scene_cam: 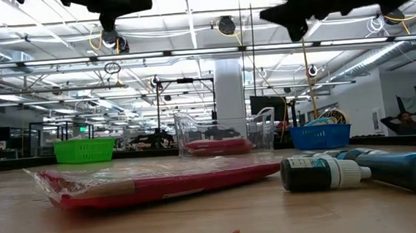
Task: Pick & Place Food Item
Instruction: Put the popcorn bag into the transparent bin
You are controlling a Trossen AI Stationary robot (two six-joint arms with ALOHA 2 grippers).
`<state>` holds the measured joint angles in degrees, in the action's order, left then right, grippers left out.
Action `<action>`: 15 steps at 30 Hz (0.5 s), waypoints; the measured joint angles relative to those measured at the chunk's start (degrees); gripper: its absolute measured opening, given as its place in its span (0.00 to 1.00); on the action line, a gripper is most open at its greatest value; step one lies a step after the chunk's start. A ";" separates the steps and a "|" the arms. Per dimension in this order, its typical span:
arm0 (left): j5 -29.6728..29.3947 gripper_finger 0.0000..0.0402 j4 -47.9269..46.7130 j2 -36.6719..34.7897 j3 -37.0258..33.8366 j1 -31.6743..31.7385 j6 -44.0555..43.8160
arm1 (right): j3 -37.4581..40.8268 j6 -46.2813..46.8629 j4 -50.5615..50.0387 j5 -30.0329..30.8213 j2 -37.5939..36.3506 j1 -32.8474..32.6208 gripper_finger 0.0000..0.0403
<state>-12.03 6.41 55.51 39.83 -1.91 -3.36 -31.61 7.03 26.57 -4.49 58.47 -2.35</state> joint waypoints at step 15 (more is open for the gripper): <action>-3.02 0.13 1.55 0.00 0.00 -0.15 -7.00 | 9.27 -1.88 19.68 -0.23 -1.37 -8.74 0.49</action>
<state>-15.05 7.96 55.51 39.83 -2.07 -10.37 -22.35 5.15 46.24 -4.72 57.10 -11.09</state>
